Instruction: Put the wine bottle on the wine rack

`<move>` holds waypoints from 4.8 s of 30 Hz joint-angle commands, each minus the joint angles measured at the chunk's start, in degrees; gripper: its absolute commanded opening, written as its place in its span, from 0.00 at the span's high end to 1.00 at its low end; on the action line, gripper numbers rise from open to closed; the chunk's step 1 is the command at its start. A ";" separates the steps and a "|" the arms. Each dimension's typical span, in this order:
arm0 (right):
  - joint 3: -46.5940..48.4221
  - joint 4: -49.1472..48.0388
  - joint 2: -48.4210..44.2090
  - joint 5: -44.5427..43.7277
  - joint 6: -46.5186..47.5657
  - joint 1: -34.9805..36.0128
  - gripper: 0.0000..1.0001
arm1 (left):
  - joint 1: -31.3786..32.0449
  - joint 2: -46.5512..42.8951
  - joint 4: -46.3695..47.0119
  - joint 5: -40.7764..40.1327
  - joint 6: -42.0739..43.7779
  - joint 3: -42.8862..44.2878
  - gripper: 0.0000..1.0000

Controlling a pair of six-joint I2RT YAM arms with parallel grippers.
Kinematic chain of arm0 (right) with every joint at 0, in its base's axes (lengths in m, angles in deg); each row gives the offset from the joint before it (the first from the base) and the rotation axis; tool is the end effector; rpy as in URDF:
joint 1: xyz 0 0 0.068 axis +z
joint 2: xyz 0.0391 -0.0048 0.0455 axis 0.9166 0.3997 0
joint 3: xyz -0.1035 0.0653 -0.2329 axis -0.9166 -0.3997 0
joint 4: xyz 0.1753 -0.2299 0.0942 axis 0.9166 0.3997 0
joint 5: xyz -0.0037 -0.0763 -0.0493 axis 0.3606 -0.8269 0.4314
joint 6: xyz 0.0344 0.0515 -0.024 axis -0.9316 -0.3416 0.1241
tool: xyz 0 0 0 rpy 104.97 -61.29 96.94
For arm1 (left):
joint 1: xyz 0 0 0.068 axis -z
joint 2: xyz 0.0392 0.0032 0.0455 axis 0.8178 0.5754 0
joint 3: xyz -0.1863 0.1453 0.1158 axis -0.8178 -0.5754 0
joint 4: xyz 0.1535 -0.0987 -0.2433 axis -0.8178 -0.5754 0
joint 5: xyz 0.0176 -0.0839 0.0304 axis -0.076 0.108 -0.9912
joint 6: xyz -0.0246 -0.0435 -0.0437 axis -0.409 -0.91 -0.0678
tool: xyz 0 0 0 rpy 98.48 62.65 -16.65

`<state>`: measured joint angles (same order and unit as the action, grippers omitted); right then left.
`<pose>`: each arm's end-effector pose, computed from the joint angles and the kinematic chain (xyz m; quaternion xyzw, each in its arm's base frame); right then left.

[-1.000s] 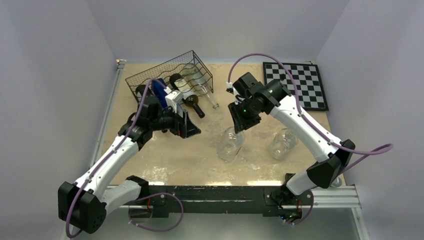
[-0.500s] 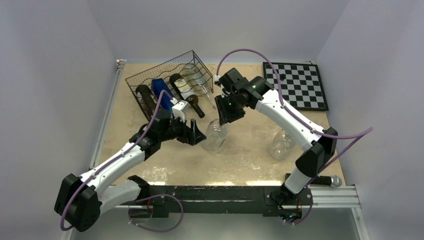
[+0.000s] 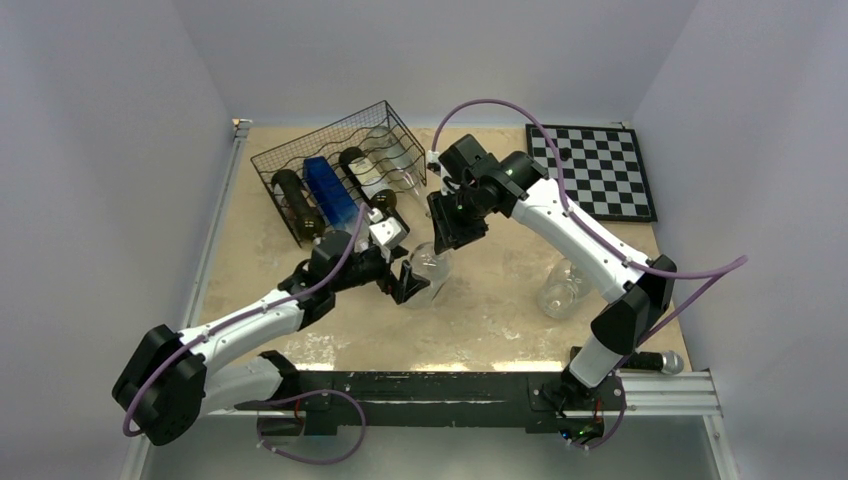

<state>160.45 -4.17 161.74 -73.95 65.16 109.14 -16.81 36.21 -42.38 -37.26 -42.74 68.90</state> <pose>0.2786 0.2673 0.3433 -0.1849 0.9492 0.1903 0.1689 0.2218 -0.1985 0.1906 0.3063 0.7376 -0.3728 0.4724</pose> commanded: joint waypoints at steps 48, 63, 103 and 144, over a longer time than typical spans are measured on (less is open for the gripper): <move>-9.15 -14.52 -14.22 18.18 5.06 1.00 1.00 | 1.16 13.02 15.92 16.90 6.48 1.14 1.00; 0.26 3.70 -11.44 -2.68 -0.78 0.76 0.45 | 2.73 12.83 6.44 9.27 26.79 4.82 1.00; 19.32 22.00 15.57 4.77 4.45 -6.23 0.26 | 4.85 9.95 10.95 -12.90 10.46 3.23 0.20; 17.76 10.26 12.74 15.89 0.86 -2.68 1.00 | 4.74 -2.56 1.01 -27.60 6.37 4.16 0.16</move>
<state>182.83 12.83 181.17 -73.15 67.00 106.91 -11.73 34.79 -41.76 -63.76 -35.09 71.76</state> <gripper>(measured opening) 0.403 0.835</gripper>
